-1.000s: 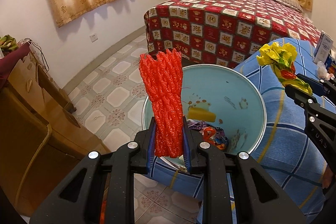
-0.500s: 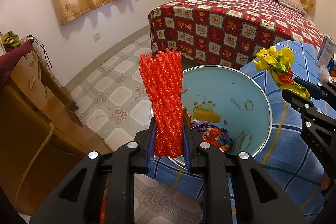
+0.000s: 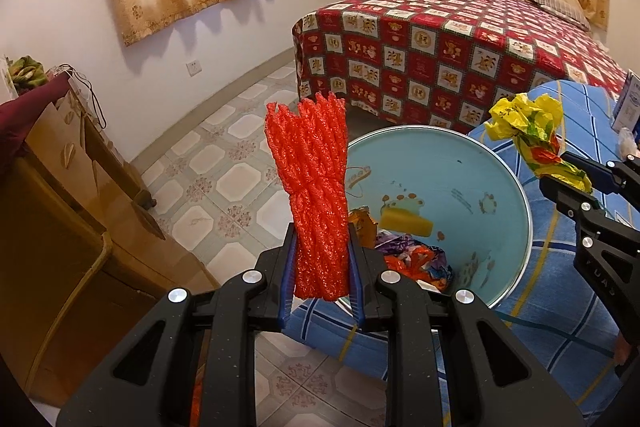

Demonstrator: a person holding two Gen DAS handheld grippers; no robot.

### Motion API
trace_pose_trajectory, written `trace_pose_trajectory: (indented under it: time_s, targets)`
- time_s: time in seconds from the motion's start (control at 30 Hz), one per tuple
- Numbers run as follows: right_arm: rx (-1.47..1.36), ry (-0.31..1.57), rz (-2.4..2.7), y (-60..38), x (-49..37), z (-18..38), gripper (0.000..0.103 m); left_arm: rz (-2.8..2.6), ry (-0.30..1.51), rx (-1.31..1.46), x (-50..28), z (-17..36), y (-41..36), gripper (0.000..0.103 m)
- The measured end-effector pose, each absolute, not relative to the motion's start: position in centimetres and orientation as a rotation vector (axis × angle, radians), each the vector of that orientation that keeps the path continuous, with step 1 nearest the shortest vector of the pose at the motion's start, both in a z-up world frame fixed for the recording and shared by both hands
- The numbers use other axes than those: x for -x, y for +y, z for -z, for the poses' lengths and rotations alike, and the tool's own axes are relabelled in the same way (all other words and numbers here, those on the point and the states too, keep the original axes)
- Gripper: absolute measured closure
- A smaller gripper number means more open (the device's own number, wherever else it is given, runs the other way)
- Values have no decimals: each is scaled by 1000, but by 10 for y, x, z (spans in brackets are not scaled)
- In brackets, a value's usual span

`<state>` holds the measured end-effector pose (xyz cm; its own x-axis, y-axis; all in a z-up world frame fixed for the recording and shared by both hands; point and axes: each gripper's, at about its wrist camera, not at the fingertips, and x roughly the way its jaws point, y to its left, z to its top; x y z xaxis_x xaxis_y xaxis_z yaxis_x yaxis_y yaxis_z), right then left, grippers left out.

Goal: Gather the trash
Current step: 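Carry the red mesh net and yellow-green wrapper in both tools over the bin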

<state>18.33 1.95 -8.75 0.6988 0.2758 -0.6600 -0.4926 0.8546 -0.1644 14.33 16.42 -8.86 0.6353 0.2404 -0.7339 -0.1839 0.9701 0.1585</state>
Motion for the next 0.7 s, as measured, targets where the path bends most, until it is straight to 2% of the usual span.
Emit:
trace_pose_trajectory:
  time_s: [0.7]
  targets:
    - [353, 669, -445, 25, -184, 88, 75, -233, 852, -66, -146, 90, 164, 81]
